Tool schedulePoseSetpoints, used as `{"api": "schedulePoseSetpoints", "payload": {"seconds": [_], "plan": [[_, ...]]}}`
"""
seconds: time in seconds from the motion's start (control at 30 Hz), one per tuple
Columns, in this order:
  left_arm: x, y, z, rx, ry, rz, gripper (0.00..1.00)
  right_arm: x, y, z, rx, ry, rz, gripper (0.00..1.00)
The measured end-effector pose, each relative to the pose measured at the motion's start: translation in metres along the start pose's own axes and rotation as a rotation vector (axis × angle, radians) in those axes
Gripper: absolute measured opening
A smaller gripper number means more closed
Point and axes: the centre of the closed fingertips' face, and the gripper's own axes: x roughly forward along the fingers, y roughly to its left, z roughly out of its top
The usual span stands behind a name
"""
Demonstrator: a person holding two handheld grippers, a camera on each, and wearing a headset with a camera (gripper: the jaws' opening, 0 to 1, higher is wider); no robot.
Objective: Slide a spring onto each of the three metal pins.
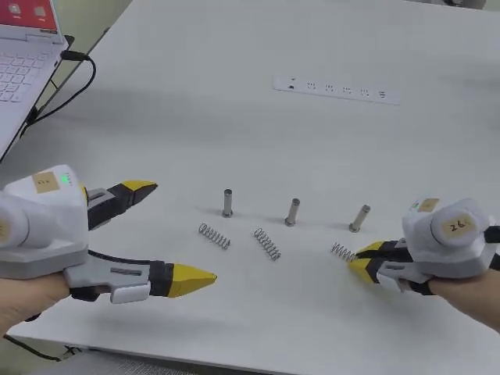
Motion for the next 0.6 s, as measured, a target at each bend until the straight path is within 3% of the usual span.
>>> {"api": "schedulePoseSetpoints", "payload": {"seconds": [0.3, 0.5, 0.6], "plan": [[0.007, -0.005, 0.007, 0.030, 0.003, -0.024, 0.97, -0.007, -0.002, 0.009, -0.020, -0.017, -0.016, 0.08], [0.010, -0.013, 0.011, 0.041, -0.001, -0.048, 0.96, -0.017, 0.005, 0.013, -0.030, -0.033, -0.002, 0.08], [0.011, -0.020, 0.009, 0.047, 0.004, -0.070, 0.90, -0.022, 0.010, 0.018, -0.047, -0.044, 0.009, 0.08]]}}
